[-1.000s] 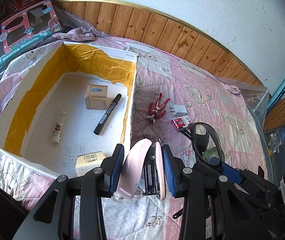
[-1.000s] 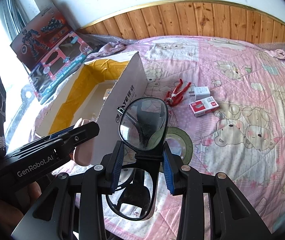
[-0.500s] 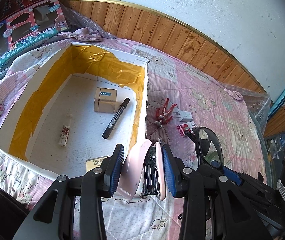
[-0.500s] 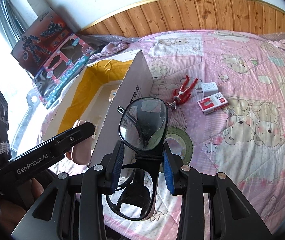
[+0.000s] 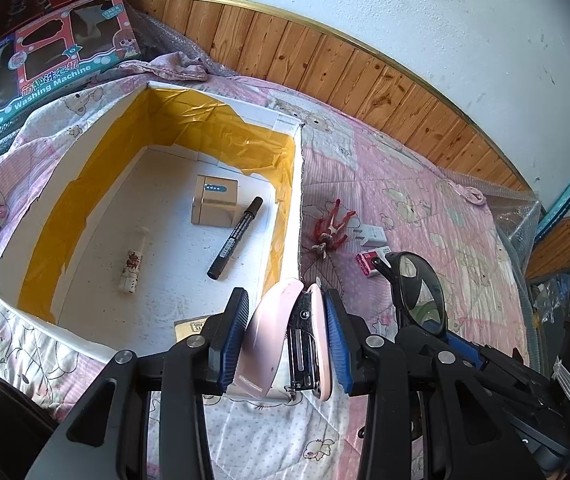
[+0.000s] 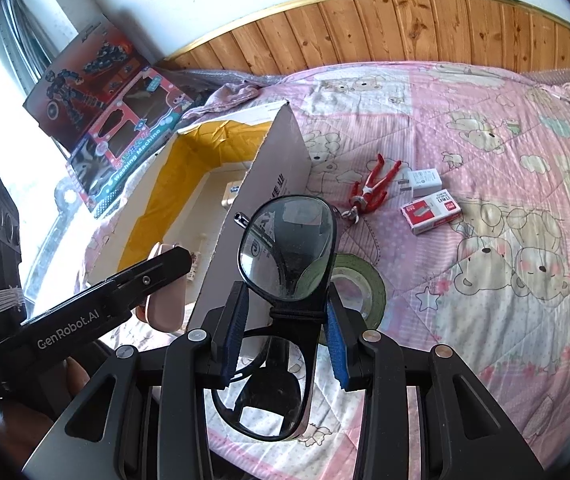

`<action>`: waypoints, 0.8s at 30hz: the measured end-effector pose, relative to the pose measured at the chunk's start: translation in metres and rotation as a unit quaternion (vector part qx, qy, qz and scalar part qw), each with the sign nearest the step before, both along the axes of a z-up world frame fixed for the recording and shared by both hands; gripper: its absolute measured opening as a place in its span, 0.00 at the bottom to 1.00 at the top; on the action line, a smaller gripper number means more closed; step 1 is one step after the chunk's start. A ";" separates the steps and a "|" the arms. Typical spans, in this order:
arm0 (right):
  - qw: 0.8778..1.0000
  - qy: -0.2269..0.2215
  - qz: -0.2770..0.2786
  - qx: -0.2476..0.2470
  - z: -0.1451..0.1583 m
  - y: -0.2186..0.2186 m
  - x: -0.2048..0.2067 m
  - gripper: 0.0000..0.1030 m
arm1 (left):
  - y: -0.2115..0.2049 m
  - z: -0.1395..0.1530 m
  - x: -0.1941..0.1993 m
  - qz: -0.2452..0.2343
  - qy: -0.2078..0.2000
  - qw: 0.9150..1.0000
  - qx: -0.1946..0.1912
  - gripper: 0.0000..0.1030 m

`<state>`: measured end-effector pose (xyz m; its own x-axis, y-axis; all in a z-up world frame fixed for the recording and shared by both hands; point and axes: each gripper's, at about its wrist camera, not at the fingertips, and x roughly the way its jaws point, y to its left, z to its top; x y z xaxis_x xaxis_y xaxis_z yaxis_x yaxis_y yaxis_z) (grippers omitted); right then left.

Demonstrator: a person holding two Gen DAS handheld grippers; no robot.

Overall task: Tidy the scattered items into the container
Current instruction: 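Carry the glasses and the pink stapler over the cardboard box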

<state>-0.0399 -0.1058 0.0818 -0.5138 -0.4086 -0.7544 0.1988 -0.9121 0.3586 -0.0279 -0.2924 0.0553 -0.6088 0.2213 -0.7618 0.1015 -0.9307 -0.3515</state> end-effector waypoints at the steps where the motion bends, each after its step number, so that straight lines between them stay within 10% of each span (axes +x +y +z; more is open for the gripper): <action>1: 1.000 0.000 0.001 0.000 0.000 -0.001 0.000 0.37 | -0.001 0.000 0.000 0.001 0.000 1.000 0.000 0.39; 24: 0.999 0.015 0.042 0.014 0.014 -0.053 -0.013 0.37 | -0.037 0.003 0.001 0.029 0.006 1.000 0.010 0.39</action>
<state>-0.0534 -0.1588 0.0956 -0.5006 -0.4307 -0.7509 0.2848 -0.9011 0.3270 -0.0271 -0.3292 0.0581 -0.6297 0.2003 -0.7506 0.1510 -0.9162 -0.3711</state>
